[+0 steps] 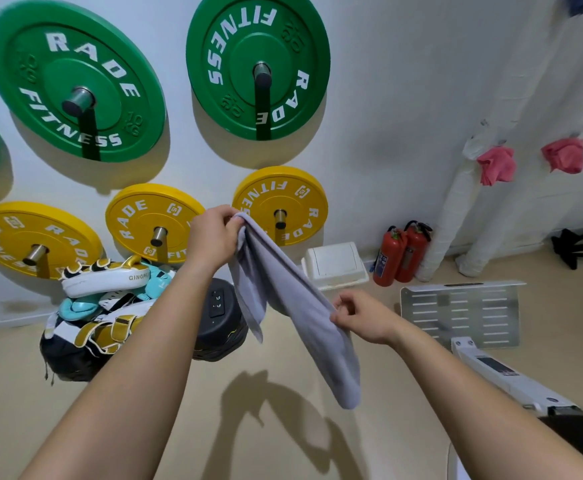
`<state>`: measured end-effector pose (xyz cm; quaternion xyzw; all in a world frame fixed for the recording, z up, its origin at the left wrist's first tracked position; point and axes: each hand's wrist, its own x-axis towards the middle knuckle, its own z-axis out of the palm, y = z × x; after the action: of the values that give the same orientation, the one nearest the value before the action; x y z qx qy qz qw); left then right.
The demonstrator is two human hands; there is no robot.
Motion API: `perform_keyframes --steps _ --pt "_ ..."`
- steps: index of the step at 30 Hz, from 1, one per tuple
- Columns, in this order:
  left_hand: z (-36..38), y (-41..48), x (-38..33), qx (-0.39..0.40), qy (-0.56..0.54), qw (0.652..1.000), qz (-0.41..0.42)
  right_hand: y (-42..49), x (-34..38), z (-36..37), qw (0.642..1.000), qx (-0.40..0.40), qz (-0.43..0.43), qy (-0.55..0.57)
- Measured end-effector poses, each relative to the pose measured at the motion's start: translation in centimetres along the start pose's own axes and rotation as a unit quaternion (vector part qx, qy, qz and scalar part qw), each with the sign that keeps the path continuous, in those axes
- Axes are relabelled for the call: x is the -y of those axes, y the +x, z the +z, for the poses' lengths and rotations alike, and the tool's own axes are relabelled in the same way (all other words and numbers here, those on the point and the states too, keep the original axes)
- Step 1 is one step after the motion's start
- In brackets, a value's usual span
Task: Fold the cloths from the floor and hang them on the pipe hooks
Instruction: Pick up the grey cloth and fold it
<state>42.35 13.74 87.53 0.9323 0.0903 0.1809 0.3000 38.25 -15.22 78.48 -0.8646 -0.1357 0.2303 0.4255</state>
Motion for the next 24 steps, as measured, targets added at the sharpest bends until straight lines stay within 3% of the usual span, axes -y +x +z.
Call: perform_keyframes --steps 4,8,13,19,24 --pt "0.3 -0.3 1.2 -0.044 0.009 0.998 -0.05 -1.0 -3.3 -0.1 0.997 0.026 0.062 -0.047" --pt "1.0 -0.7 2.9 -0.047 -0.01 0.995 -0.083 -2.2 -4.9 -0.8 0.991 -0.036 0.115 -0.053" --pt "2.4 -1.9 4.0 0.006 0.015 0.994 -0.105 -2.4 -5.1 -1.5 0.978 -0.13 0.131 -0.102" --pt "6.5 -6.0 2.8 0.132 -0.009 0.981 -0.142 -1.7 -3.3 -1.1 0.985 -0.13 0.108 -0.022" --pt "10.4 -11.0 0.4 0.174 -0.132 0.963 -0.158 -1.3 -1.7 0.2 0.985 -0.043 0.104 0.129"
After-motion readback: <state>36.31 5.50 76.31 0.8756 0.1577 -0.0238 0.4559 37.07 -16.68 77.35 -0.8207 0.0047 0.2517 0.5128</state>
